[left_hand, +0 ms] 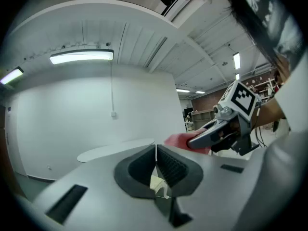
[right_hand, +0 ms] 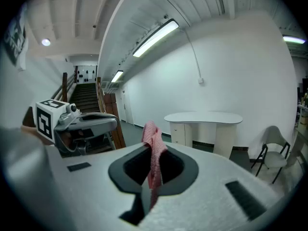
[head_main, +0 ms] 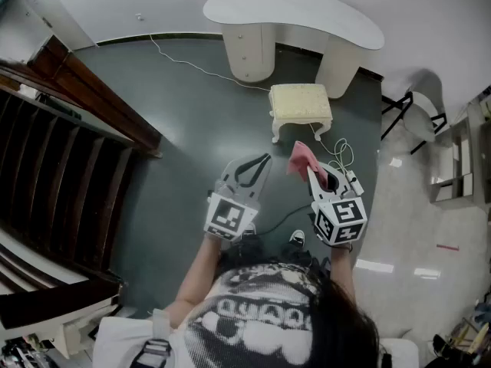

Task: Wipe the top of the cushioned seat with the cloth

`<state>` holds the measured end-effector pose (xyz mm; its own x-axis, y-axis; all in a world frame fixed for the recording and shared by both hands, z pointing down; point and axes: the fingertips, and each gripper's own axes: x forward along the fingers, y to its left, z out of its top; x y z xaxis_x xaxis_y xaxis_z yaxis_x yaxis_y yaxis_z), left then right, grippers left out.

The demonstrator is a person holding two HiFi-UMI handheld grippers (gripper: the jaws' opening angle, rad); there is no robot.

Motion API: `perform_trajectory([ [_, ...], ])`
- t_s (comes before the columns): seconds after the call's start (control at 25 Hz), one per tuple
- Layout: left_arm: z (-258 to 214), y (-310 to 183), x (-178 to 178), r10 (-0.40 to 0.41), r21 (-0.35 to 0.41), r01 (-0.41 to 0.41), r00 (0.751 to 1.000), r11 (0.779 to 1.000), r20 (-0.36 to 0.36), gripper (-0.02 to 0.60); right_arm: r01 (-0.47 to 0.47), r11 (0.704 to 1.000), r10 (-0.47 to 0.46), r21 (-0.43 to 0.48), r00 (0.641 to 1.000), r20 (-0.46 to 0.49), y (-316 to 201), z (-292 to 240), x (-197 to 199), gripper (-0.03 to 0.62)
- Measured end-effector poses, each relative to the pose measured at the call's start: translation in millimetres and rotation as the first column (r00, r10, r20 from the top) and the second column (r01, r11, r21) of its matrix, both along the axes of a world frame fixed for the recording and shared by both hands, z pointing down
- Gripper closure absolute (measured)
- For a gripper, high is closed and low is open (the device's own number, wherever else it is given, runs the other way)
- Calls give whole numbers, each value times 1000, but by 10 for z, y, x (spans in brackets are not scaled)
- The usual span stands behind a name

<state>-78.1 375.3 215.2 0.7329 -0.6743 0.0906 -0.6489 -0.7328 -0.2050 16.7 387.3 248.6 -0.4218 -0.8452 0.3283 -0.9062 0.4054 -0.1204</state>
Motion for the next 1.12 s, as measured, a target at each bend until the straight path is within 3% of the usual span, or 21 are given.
perform_trajectory([
  [0.4, 68, -262, -228, 20, -3, -20, 1000, 1000, 4, 574, -40, 999, 40, -3, 996, 75, -289, 59, -217, 582],
  [0.88, 153, -533, -708, 85, -5, -85, 996, 996, -7, 574, -113, 994, 113, -6, 992, 46, -375, 101, -646, 582],
  [1.12, 204, -730, -598, 98, -22, -98, 995, 995, -11, 574, -138, 990, 139, -29, 989, 39, -482, 179, -510, 582],
])
